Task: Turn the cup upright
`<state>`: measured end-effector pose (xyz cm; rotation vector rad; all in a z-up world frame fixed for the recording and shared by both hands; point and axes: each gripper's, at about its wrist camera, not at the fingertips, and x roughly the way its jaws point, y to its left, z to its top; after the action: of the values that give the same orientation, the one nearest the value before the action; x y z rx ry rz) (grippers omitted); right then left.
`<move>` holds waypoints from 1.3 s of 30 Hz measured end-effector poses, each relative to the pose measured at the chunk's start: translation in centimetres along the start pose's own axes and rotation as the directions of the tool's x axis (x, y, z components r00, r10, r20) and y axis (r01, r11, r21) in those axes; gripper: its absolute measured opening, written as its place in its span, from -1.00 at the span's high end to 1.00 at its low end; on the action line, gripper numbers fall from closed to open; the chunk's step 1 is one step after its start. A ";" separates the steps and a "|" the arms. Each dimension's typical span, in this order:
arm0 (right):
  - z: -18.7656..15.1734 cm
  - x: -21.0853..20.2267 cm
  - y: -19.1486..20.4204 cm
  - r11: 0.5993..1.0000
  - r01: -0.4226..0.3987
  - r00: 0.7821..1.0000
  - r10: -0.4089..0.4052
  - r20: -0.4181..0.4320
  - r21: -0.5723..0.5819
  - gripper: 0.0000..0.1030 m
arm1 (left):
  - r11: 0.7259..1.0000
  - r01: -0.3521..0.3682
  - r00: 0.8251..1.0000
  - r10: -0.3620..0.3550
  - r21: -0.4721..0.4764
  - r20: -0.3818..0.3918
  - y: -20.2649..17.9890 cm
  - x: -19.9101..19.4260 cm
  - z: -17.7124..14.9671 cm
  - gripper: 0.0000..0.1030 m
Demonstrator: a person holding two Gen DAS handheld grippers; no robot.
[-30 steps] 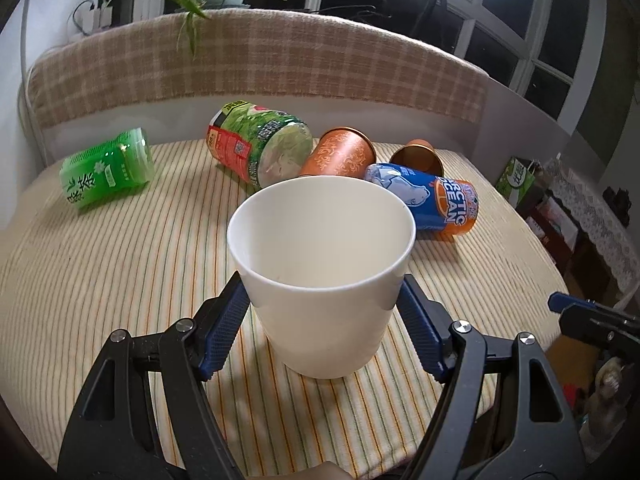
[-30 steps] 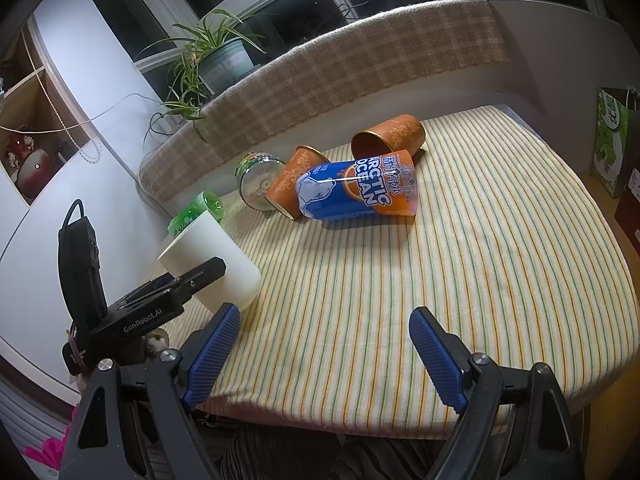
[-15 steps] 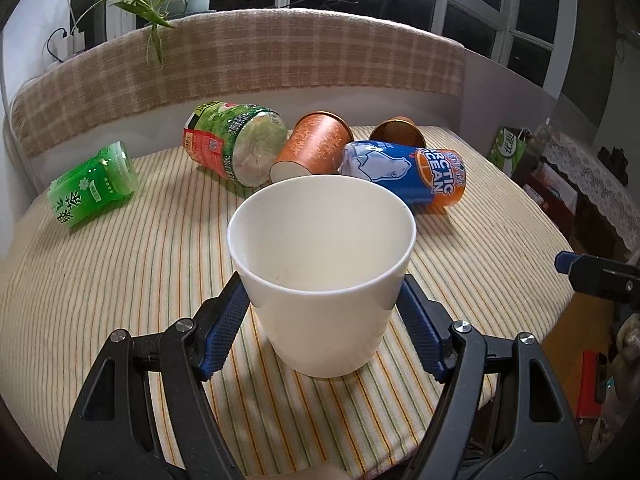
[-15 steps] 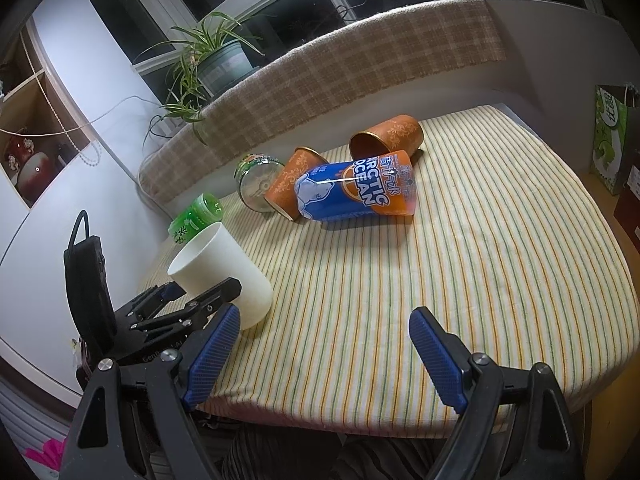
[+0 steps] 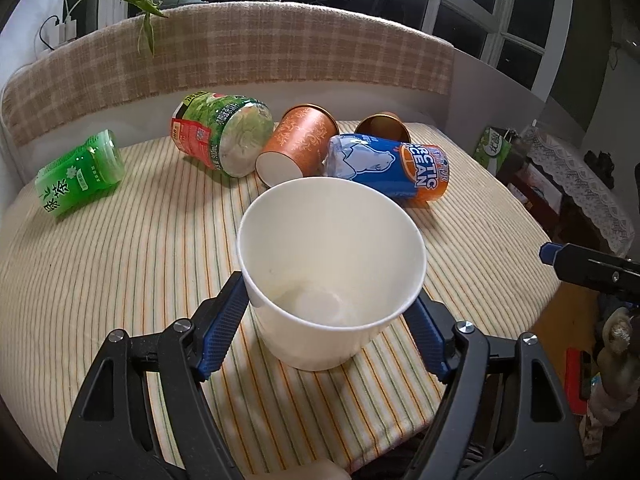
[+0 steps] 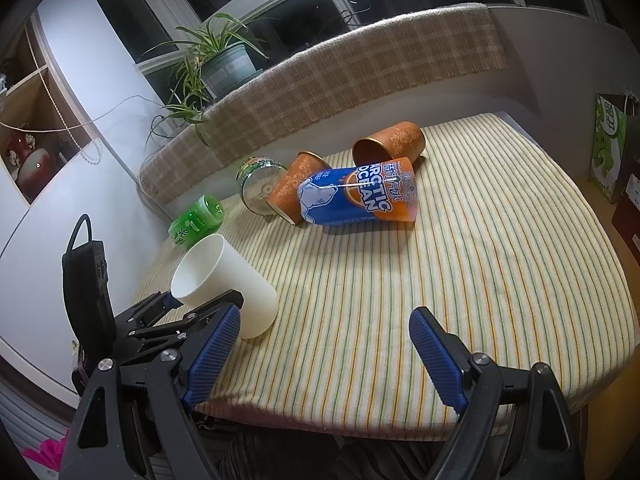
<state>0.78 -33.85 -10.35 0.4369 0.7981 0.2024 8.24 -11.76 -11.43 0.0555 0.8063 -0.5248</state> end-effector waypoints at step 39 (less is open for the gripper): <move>0.7 -0.7 4.0 0.987 0.054 0.992 -0.035 0.125 -0.152 -0.72 | 0.975 -0.191 0.970 0.206 -0.117 0.133 6.3 -7.9 -3.1 -0.70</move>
<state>0.75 -30.74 -7.67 0.2810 0.6661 0.1931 4.55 -2.10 -8.98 0.0028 0.6767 -0.2935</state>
